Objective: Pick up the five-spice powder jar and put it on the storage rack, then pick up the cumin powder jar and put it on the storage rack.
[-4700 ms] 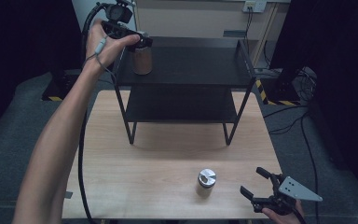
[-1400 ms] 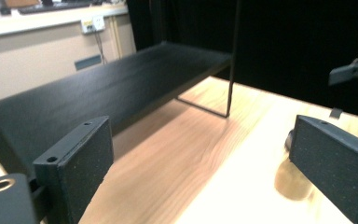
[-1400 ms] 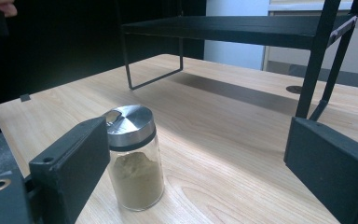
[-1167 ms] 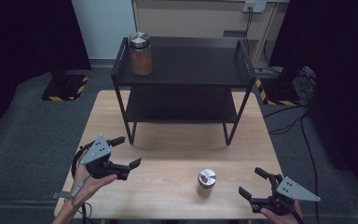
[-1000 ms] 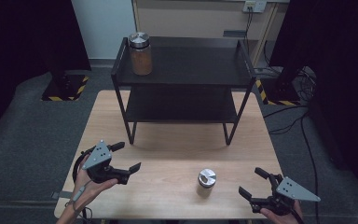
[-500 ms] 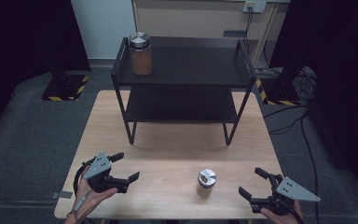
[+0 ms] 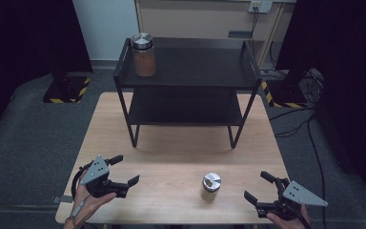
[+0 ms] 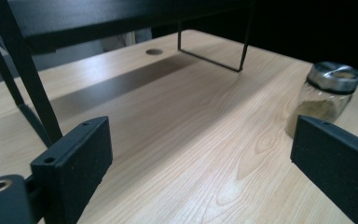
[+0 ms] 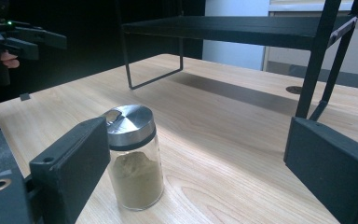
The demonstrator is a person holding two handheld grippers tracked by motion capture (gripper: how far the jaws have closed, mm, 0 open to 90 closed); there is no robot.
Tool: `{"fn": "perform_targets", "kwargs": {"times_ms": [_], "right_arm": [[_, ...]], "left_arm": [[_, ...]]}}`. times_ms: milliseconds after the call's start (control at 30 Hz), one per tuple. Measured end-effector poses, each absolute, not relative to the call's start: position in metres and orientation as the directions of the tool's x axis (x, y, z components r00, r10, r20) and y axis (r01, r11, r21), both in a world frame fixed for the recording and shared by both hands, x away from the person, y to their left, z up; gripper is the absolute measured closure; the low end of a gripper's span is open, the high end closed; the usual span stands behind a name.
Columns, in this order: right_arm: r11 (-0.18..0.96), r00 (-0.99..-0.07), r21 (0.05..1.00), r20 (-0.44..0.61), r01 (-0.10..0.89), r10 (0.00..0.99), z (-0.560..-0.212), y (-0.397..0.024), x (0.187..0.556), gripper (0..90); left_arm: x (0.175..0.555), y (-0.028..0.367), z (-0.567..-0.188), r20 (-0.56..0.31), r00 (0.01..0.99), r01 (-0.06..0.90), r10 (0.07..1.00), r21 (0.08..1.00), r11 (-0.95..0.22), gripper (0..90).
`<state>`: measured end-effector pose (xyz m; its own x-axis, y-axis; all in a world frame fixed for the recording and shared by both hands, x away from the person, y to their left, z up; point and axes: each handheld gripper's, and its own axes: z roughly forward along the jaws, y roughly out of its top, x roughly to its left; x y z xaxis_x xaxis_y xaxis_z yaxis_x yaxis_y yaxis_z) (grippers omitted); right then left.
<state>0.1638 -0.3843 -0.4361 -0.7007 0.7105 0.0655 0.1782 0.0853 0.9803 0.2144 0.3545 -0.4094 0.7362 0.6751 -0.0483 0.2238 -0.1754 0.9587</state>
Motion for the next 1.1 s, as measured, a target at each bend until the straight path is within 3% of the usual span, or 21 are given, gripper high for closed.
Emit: {"fn": "perform_targets", "kwargs": {"times_ms": [300, 1100], "right_arm": [[0.081, -0.697, 0.980, 0.070, 0.181, 0.714, -0.436, -0.384, 0.164, 7.3], [0.087, -0.691, 0.981, 0.059, 0.174, 0.721, -0.436, -0.383, 0.163, 6.1]], "left_arm": [[0.216, 0.376, -0.422, -0.096, 0.763, 0.182, 0.639, 0.981, -0.070, 3.0], [0.217, 0.375, -0.423, -0.065, 0.795, 0.156, 0.603, 0.983, -0.101, 2.0]]}}
